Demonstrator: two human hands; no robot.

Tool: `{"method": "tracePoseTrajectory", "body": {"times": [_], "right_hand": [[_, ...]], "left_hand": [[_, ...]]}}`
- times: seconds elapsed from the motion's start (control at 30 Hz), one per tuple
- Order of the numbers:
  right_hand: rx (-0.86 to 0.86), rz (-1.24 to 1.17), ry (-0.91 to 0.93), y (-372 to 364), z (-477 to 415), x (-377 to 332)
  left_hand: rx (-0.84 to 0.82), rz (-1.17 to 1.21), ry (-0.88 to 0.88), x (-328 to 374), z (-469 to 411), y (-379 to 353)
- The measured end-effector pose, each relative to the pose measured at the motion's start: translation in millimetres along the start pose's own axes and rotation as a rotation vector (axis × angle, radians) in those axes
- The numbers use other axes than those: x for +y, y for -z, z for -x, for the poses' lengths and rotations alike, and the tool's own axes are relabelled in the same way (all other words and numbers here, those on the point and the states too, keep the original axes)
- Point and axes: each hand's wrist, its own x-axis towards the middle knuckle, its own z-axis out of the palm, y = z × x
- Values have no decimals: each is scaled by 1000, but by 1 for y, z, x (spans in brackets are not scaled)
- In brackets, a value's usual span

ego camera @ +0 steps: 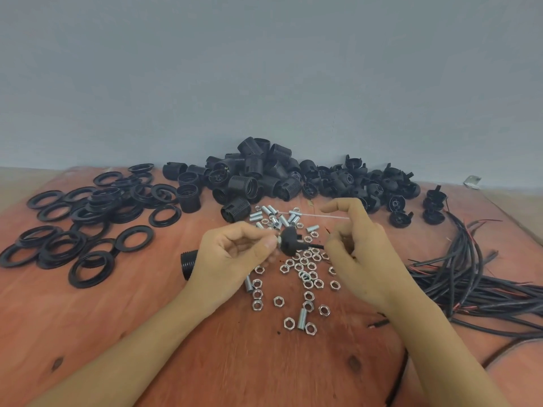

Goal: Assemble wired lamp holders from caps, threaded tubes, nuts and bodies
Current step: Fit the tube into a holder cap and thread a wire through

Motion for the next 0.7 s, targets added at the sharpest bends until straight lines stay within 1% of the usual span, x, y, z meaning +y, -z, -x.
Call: {"method": "tracePoseTrajectory", "body": {"times": [0.1, 0.13, 0.17, 0.27, 0.33, 0.4, 0.43, 0.5, 0.57, 0.6, 0.7], "right_hand": [[-16, 44, 92, -1, 2, -7], [-14, 45, 117, -2, 2, -8], [-10, 35, 126, -2, 3, -8], [29, 52, 62, 2, 1, -7], [24, 163, -34, 7, -1, -4], [42, 249, -139, 11, -2, 0], [68, 245, -167, 12, -2, 3], [112, 205, -147, 13, -1, 4], [112, 196, -59, 13, 0, 1], [105, 200, -15, 13, 1, -1], [101, 184, 31, 15, 2, -3]], "left_hand": [[-234, -185, 6, -1, 6, 1], [-260, -221, 1, -2, 8, 0], [-251, -229, -10, -2, 9, -1], [-108, -157, -54, 0, 5, -2], [24, -149, -124, 2, 2, 1], [115, -247, -206, 4, 0, 6], [119, -315, -242, 5, -1, 8], [31, -449, -317, 8, 0, 9], [-110, -537, -343, 12, 0, 9], [-184, -541, -299, 15, 1, 10], [-427, -491, -6, 26, -1, 17]]}}
